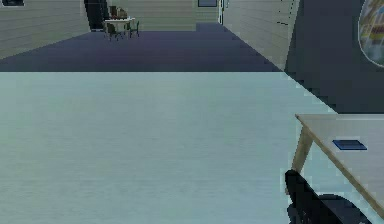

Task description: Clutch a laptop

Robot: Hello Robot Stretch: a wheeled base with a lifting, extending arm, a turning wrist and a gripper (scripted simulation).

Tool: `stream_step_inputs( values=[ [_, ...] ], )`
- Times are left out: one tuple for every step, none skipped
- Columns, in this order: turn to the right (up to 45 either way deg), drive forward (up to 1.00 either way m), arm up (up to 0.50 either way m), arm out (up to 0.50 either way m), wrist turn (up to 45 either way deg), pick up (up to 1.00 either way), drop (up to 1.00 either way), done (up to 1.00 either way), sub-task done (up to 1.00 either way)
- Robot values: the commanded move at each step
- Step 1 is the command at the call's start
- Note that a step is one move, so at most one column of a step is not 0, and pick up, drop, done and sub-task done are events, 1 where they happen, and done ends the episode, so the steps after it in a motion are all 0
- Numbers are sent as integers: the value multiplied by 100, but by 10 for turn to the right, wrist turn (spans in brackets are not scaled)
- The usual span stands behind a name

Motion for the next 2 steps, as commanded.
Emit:
stream_step_inputs(
  values=[
    [0,0,12,0,0,0,0,0,0],
    [0,0,0,46,0,0,0,0,0]
  ],
)
